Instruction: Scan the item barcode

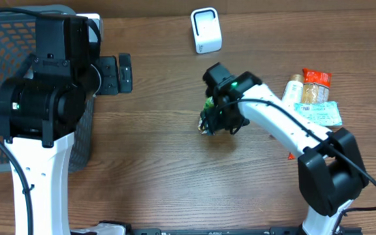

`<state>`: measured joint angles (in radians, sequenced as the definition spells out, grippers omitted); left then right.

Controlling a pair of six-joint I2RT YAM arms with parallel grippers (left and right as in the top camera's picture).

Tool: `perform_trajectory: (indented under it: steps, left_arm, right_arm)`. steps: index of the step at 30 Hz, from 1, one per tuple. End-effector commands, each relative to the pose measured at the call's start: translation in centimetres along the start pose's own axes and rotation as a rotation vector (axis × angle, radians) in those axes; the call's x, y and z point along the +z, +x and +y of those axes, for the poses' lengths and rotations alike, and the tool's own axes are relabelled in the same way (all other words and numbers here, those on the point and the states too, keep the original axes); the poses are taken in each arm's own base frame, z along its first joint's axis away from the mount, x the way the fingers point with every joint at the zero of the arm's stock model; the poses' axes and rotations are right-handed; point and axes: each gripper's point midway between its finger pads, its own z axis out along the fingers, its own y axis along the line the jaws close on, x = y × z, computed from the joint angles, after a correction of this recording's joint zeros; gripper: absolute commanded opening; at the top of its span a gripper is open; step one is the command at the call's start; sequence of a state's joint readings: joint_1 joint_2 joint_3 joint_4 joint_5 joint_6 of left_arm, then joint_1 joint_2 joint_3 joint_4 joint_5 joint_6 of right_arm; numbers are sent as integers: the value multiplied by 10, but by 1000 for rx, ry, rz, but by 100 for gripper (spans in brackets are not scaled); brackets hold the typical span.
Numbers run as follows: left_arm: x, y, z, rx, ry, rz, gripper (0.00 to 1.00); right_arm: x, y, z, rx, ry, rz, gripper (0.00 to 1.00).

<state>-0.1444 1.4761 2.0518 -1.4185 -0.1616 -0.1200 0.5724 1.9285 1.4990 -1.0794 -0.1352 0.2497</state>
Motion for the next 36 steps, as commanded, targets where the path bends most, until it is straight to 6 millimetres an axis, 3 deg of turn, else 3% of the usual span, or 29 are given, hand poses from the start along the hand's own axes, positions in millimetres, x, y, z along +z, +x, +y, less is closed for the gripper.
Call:
perform_trajectory:
  steps: [1,5,8,12,19,23,25,29,31,36]
  left_arm:
    - [0,-1,-2,13,2,-2,100]
    - [0,-1,-2,13,2,-2,100]
    - [0,-1,-2,13,2,-2,100]
    - [0,-1,-2,13,3,-2,100]
    - [0,-1,-2,13,2,-2,100]
    - [0,-1,-2,13,3,-2,100]
    - [0,-1,-2,13,3,-2,99]
    - [0,-1,-2,13,3,-2,100]
    - [0,-1,-2,13,3,-2,100]
    - [0,-1,-2,13,2,-2,99]
  right_arm:
    - [2,-11,13,307,-208,21,80]
    - [25,-19,39,343,-380,-20,79]
    - [44,-21,36,332,-309,-92,72]
    - [54,-15,28,318,-195,-120,65]
    - [52,-14,26,282,-168,-123,23]
    - [41,-19,18,227,-147,-119,13]
    - [35,-22,16,210,-141,-121,15]
    - [34,-23,17,229,-146,-123,56]
    - [34,-26,18,244,-151,-134,70]
    - [37,-42,11,285,-115,-202,77]
